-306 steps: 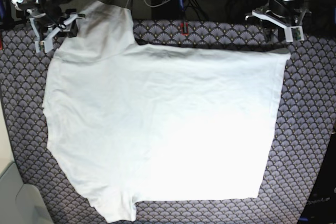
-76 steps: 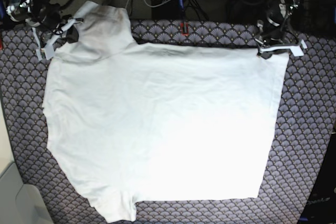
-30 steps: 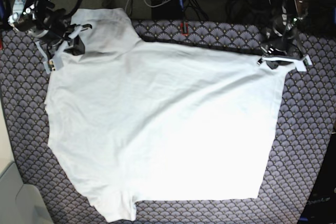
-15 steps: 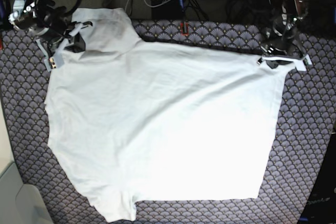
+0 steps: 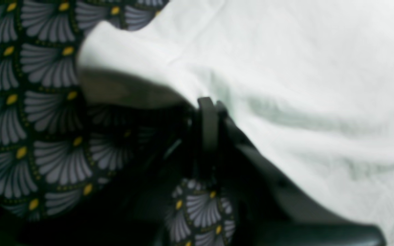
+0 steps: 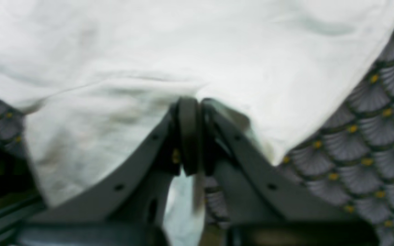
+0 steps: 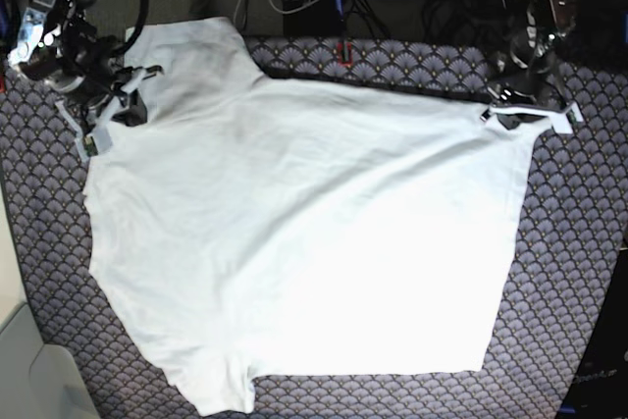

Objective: Fold the T-shirt properly
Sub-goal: 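Lift the gripped shoulder corners up off the table with both grippers, then pull both held corners across the shirt toward the hem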

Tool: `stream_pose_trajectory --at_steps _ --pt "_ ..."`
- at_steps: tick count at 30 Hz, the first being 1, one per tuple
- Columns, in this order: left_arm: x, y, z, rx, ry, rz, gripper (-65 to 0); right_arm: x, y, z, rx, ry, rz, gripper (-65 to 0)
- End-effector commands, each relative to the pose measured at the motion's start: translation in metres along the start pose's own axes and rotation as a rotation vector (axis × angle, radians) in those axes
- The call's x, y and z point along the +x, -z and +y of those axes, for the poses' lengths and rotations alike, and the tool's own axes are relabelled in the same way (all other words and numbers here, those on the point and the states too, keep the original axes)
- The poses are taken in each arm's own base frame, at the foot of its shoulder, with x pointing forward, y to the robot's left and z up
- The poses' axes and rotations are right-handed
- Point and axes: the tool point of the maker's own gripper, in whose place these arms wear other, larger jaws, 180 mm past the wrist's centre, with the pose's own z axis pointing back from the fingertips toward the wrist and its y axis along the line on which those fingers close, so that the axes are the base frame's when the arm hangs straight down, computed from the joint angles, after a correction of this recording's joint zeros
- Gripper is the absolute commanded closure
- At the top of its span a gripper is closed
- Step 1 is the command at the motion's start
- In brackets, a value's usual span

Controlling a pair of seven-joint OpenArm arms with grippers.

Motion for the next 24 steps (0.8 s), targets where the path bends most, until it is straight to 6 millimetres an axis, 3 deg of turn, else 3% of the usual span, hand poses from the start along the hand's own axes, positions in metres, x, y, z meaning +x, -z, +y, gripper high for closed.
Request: stream_pose_trajectory --at_steps 1,11,24 --pt "0.014 -0.001 -0.005 -0.017 0.010 -0.045 -0.6 0.015 -0.002 -0.005 -0.021 -0.025 -0.041 -1.7" --pt "0.034 0.014 -0.031 -0.029 0.072 -0.019 -0.6 0.049 0.013 -0.007 -0.106 -0.191 -0.010 -1.7" --pt "0.087 0.030 -0.087 -0.121 0.079 -0.039 -0.6 0.104 0.012 -0.014 -0.139 -0.233 -0.114 -1.8"
